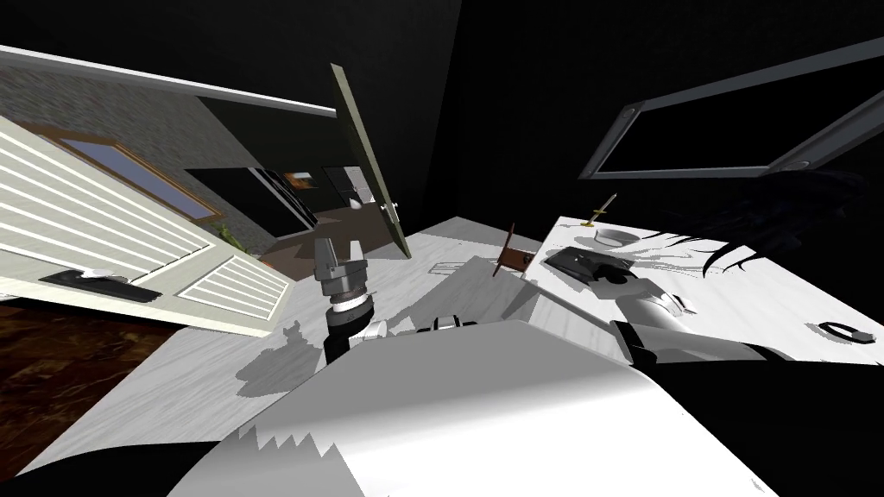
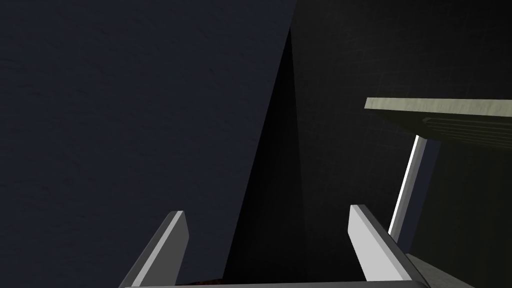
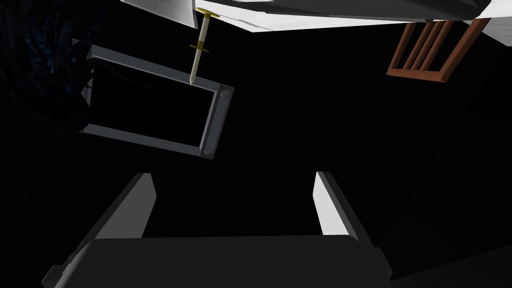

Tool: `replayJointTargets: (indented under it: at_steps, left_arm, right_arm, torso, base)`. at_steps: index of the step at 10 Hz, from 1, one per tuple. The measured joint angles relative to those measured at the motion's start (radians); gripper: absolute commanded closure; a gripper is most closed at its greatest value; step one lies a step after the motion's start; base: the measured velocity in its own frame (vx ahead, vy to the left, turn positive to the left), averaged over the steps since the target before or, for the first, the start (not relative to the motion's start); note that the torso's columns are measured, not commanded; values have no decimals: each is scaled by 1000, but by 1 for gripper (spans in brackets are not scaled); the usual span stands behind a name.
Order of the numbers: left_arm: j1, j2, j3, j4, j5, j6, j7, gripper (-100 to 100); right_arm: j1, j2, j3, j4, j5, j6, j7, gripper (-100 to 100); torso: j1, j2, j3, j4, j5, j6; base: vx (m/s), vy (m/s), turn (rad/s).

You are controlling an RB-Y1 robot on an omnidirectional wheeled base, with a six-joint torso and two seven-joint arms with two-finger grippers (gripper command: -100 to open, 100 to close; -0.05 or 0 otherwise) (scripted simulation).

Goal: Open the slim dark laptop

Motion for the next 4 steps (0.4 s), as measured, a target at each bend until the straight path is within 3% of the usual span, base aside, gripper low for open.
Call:
replayJointTargets:
  at_steps: [4]
  left_arm:
    - [0, 0, 0, 0, 0, 0, 0, 0]
  right_arm:
    - [0, 0, 0, 0, 0, 0, 0, 0]
  torso:
    - [1, 4, 2, 1, 0, 0]
  base:
    - [0, 0, 0]
